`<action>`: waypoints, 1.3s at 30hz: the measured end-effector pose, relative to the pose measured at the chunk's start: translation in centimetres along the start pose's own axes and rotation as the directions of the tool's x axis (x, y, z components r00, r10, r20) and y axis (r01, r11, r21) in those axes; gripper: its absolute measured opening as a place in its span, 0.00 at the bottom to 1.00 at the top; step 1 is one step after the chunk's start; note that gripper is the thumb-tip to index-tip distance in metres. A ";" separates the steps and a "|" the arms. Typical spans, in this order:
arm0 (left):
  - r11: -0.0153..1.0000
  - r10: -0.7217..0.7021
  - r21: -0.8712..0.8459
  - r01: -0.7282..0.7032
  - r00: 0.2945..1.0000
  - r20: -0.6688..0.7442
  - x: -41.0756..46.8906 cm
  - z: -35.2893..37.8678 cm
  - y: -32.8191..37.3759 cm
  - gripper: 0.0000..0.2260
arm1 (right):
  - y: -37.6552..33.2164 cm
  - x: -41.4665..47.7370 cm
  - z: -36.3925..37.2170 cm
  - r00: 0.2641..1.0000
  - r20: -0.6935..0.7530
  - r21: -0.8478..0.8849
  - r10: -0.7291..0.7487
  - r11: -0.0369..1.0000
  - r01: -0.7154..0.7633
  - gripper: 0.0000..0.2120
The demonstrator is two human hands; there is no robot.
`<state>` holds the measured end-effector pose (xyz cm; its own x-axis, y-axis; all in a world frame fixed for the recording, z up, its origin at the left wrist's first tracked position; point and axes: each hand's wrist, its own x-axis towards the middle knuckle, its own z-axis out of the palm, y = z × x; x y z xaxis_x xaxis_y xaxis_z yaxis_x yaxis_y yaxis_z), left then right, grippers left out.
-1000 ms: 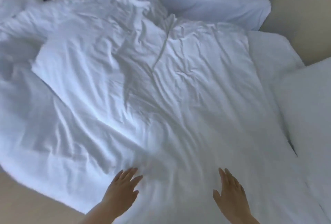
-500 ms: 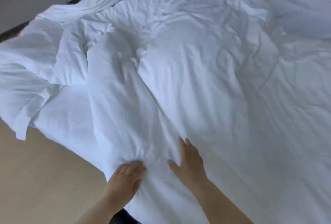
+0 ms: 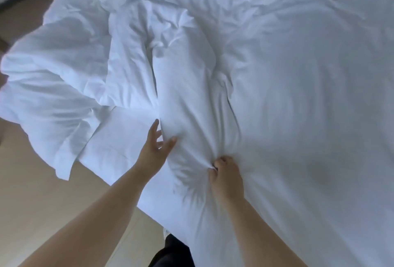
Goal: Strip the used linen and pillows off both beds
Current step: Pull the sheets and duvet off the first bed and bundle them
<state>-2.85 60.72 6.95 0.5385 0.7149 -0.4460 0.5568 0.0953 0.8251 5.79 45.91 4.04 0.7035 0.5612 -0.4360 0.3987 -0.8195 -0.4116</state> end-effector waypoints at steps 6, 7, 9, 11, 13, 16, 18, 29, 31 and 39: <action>0.952 0.296 -0.082 -0.296 0.955 -0.004 -0.5 3.5 4.7 0.22 | 2.8 -3.0 -4.1 0.995 -0.075 0.433 0.065 0.901 -0.026 0.15; 0.923 0.375 -0.102 -0.370 0.926 0.040 -1.1 4.6 5.5 0.21 | 3.9 -4.0 -5.4 0.987 -0.122 0.478 0.103 0.878 -0.033 0.13; 0.903 0.429 -0.038 -0.428 0.889 0.162 -2.1 7.4 6.3 0.20 | 6.1 -5.7 -8.2 0.968 -0.167 0.503 0.188 0.861 -0.081 0.08; 0.890 0.370 0.165 -0.426 0.883 0.287 -2.7 10.4 6.1 0.20 | 7.8 -6.5 -10.8 0.945 -0.199 0.494 0.260 0.859 -0.133 0.10; 0.796 0.329 0.356 -0.489 0.844 0.424 -3.5 12.8 4.5 0.20 | 7.9 -6.1 -12.9 0.938 -0.221 0.492 0.266 0.861 -0.129 0.05; 0.625 0.274 0.495 -0.603 0.764 0.585 -5.1 14.3 2.7 0.28 | 4.6 -4.2 -14.8 0.972 -0.228 0.342 0.047 0.939 0.035 0.21; 0.561 0.264 0.524 -0.641 0.738 0.621 -5.3 13.7 2.4 0.21 | 0.9 -2.4 -14.7 0.983 -0.138 0.284 -0.125 0.945 0.160 0.28; 0.622 0.303 0.771 -0.141 0.950 -0.071 2.1 -10.1 -1.5 0.24 | -8.8 6.5 -8.7 0.980 0.196 -0.231 0.012 0.972 0.035 0.46; 0.653 0.099 0.755 0.057 0.982 -0.160 5.5 -14.7 -2.9 0.35 | -11.1 8.5 -7.6 0.980 0.159 -0.215 0.120 0.973 -0.084 0.49; 0.542 0.350 0.818 -0.194 0.937 -0.010 15.4 -21.2 -7.0 0.24 | -19.2 15.7 -2.8 0.882 0.051 -0.221 0.468 0.867 -0.447 0.53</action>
<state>-11.86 85.77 1.60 0.6929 0.7100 -0.1257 0.7147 -0.6533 0.2498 10.83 70.11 7.32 0.7772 0.1179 -0.6181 0.1615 -0.9868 0.0148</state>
